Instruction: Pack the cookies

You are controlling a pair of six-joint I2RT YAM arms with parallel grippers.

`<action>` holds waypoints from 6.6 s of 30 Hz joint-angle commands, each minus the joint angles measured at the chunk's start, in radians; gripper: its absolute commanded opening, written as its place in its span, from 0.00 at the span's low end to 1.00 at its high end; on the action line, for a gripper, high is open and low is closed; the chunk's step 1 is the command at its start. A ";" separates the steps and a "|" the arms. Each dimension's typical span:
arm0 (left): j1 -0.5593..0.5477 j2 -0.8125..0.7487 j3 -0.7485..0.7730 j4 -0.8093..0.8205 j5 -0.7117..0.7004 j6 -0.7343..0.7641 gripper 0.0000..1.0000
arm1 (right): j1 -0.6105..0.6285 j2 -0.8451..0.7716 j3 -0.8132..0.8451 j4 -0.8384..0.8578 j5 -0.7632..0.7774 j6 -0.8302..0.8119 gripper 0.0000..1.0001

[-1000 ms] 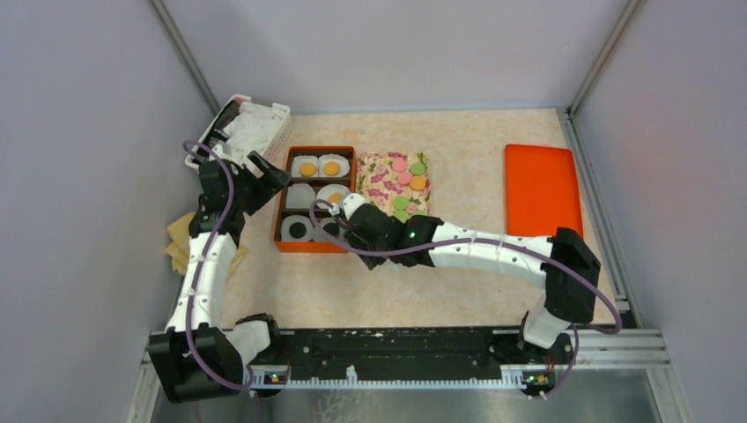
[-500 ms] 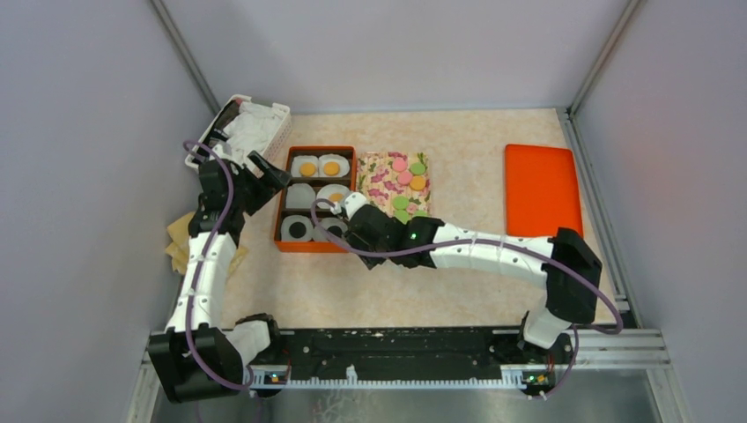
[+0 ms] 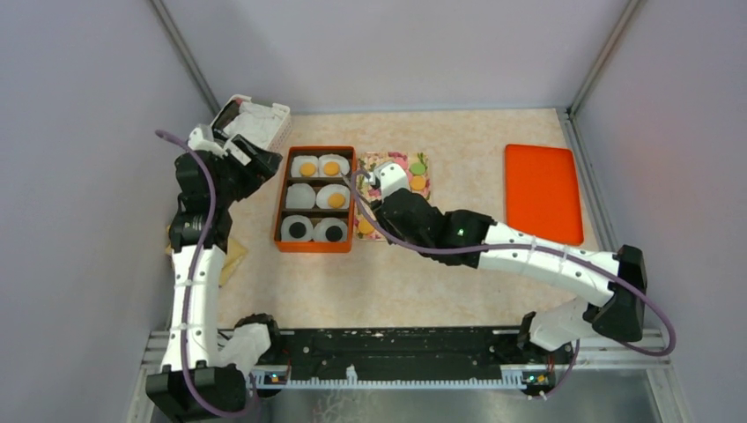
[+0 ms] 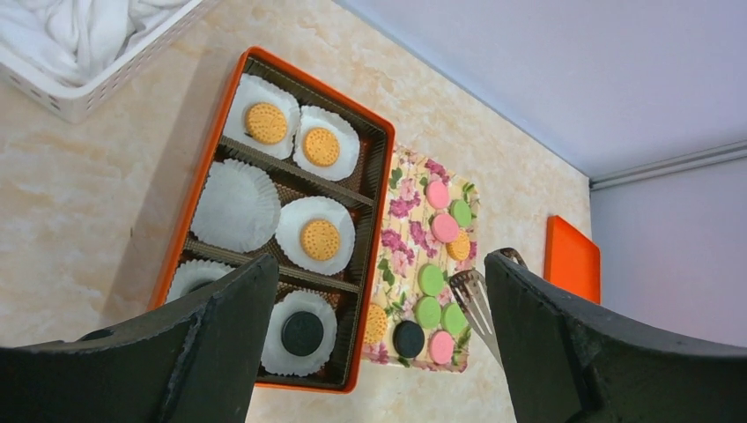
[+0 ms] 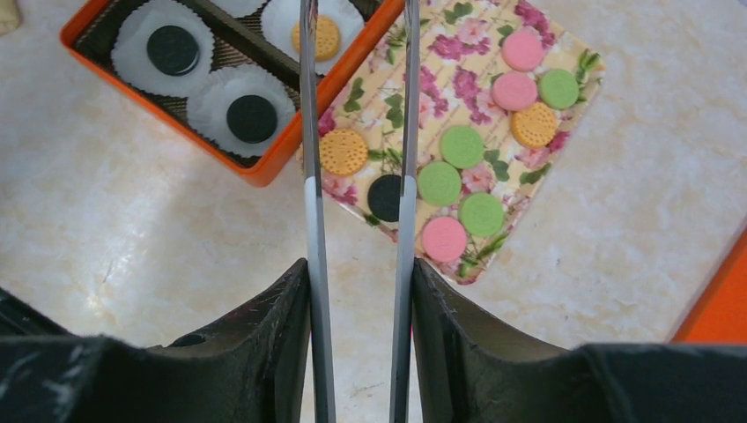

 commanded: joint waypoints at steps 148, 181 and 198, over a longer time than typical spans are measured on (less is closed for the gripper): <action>-0.097 0.175 -0.007 0.055 -0.157 0.096 0.98 | -0.150 0.683 0.514 0.151 -0.403 -0.077 0.09; -0.097 0.139 -0.030 0.096 -0.100 0.133 0.99 | -0.150 0.563 0.551 0.124 -0.295 -0.124 0.46; -0.097 0.106 -0.027 0.083 -0.098 0.139 0.99 | -0.149 0.334 0.359 0.161 -0.183 -0.105 0.46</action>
